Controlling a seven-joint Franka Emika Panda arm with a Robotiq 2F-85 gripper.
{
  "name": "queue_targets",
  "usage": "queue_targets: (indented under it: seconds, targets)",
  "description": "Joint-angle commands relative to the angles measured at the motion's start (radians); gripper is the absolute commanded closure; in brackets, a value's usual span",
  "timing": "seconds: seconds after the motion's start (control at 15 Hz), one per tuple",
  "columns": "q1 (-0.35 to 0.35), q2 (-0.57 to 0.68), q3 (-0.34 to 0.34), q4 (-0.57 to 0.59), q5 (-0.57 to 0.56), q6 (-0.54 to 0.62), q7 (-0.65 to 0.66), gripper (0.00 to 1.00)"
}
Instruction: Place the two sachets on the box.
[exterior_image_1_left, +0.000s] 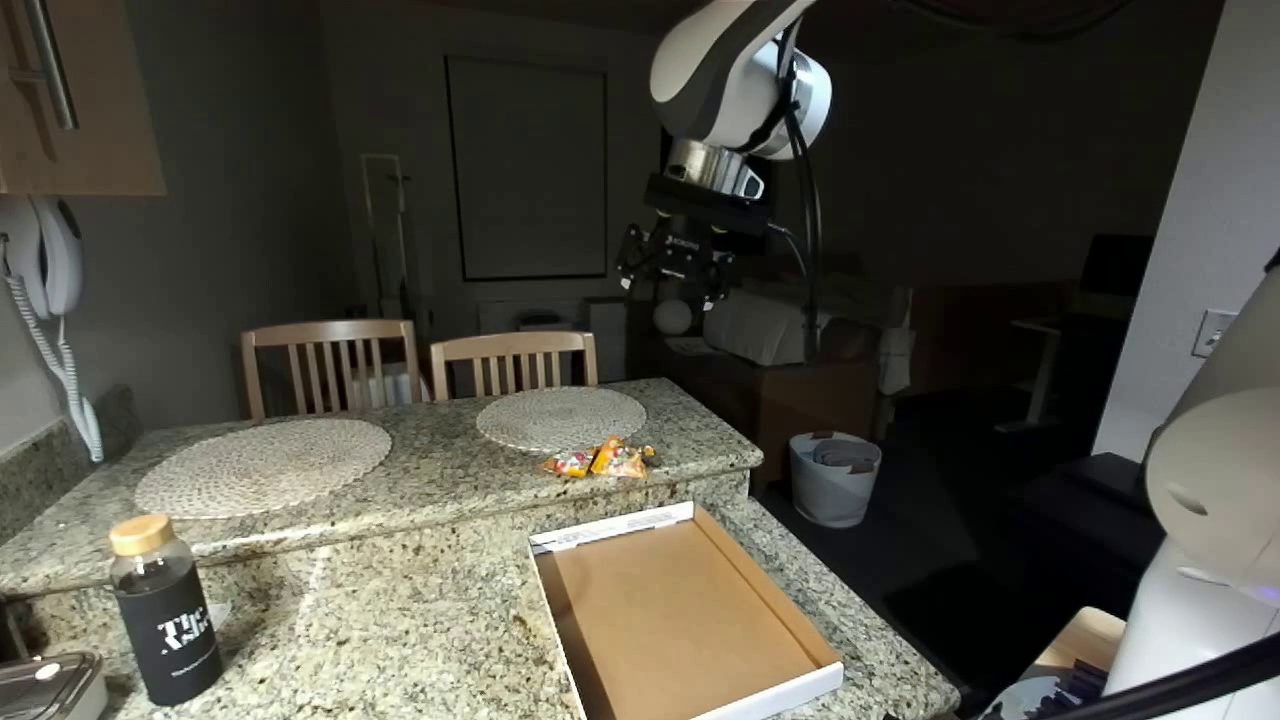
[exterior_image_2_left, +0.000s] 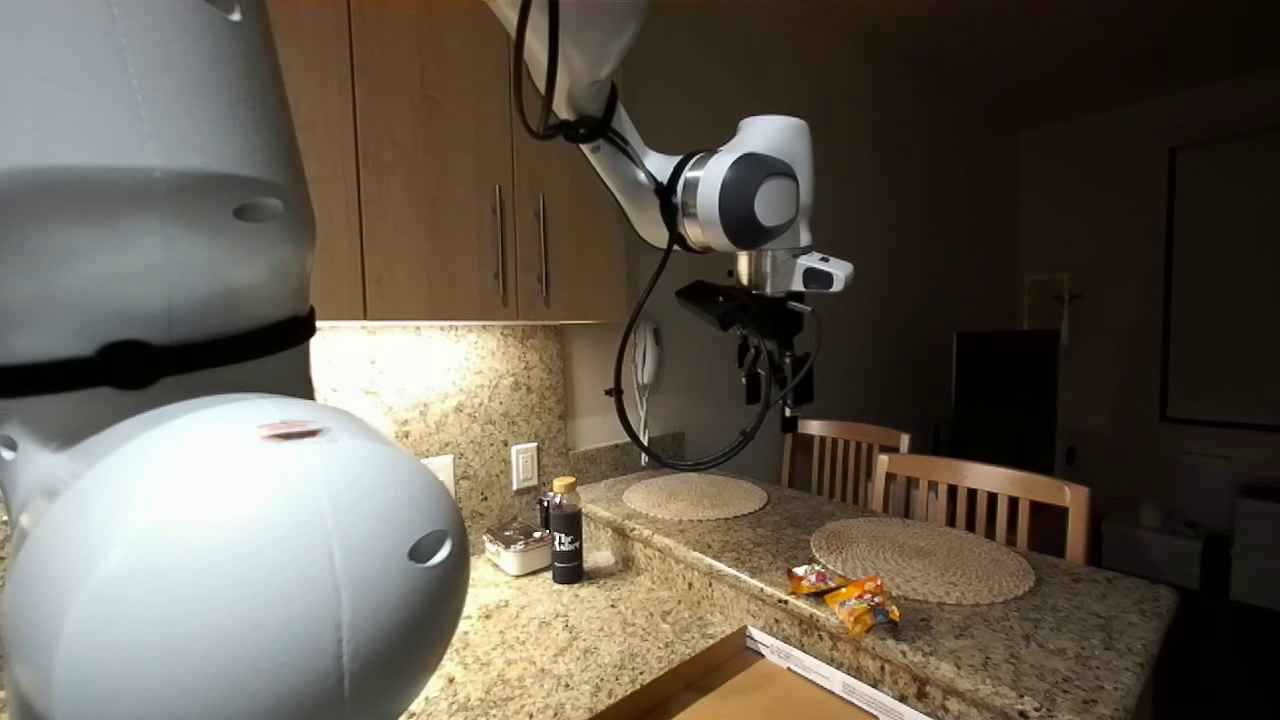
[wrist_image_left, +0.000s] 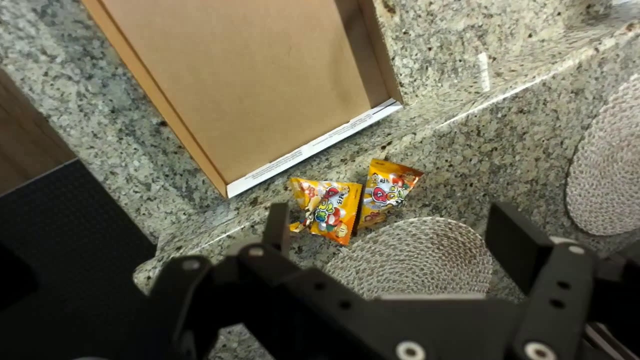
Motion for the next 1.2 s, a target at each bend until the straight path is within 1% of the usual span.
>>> queue_targets:
  seconds: [0.0, 0.13, 0.27, 0.4, 0.53, 0.67, 0.8, 0.87, 0.93, 1.13]
  targets:
    - [0.015, 0.146, -0.063, 0.136, 0.186, -0.008, -0.076, 0.0]
    - [0.007, 0.214, -0.077, 0.2, 0.22, 0.011, -0.058, 0.0]
    - [0.002, 0.291, -0.096, 0.27, 0.201, 0.014, -0.011, 0.0]
    - [0.001, 0.379, -0.111, 0.346, 0.194, -0.019, 0.002, 0.0]
    - [0.012, 0.46, -0.126, 0.385, 0.179, 0.044, 0.076, 0.0]
    - [0.003, 0.53, -0.118, 0.432, 0.235, 0.04, 0.08, 0.0]
    - [-0.018, 0.59, -0.096, 0.482, 0.32, 0.027, 0.072, 0.0]
    - [-0.018, 0.602, -0.093, 0.49, 0.348, 0.039, 0.078, 0.0]
    - [-0.002, 0.572, -0.112, 0.451, 0.294, 0.033, 0.055, 0.0]
    - [-0.002, 0.596, -0.111, 0.467, 0.299, 0.033, 0.055, 0.0]
